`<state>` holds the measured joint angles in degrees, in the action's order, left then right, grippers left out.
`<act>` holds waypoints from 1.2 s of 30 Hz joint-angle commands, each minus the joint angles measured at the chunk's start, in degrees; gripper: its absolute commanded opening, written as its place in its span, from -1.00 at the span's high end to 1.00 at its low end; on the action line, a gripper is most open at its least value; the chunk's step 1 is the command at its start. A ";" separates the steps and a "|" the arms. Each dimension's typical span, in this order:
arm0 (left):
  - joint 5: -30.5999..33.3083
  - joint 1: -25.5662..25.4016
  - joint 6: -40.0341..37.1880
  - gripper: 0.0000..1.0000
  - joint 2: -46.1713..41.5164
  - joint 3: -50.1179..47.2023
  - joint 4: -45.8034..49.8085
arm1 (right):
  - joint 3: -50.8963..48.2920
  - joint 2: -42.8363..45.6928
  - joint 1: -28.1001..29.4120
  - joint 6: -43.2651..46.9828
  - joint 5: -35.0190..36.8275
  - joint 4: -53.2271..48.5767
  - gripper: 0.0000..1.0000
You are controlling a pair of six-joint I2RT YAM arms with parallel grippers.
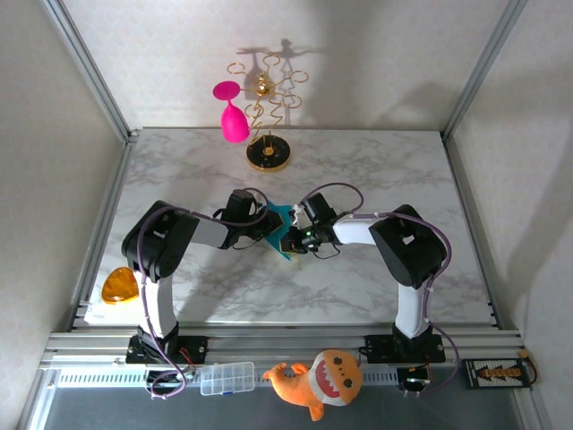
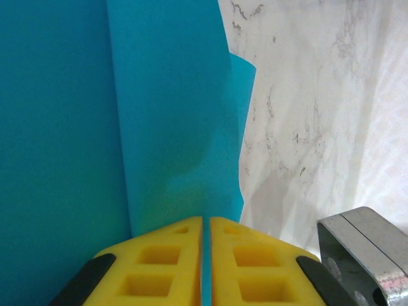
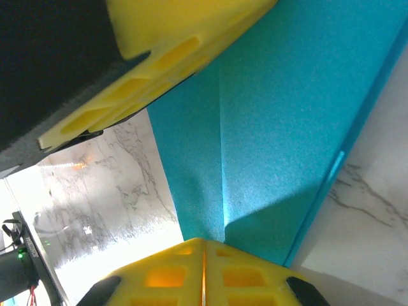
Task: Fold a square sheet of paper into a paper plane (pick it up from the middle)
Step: Fourth fold the wing at the center of the table.
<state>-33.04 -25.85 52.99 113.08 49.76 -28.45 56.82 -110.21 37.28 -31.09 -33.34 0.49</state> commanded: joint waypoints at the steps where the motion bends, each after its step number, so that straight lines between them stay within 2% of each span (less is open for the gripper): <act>1: 7.55 -0.41 -0.12 0.76 5.38 -3.53 12.11 | -0.83 -1.25 0.60 1.03 -0.56 -1.51 0.80; 9: 7.64 -0.43 -0.08 0.77 4.96 -3.79 12.19 | -2.28 5.90 0.52 -0.81 1.85 -2.49 0.80; 17: 7.46 -0.43 0.35 0.77 4.96 -3.79 11.82 | -7.63 6.62 1.17 -5.80 0.88 2.30 0.82; 31: 7.46 -0.42 0.37 0.77 5.19 -3.88 11.80 | -7.51 4.40 1.40 -5.36 3.08 0.86 0.82; 36: 7.38 -0.42 0.28 0.77 5.00 -3.79 11.92 | -5.69 9.07 1.39 -4.12 4.27 -0.05 0.81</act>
<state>-32.58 -25.96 54.06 113.08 49.50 -28.93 49.71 -104.09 38.15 -36.38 -31.42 2.04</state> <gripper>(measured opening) 0.114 0.094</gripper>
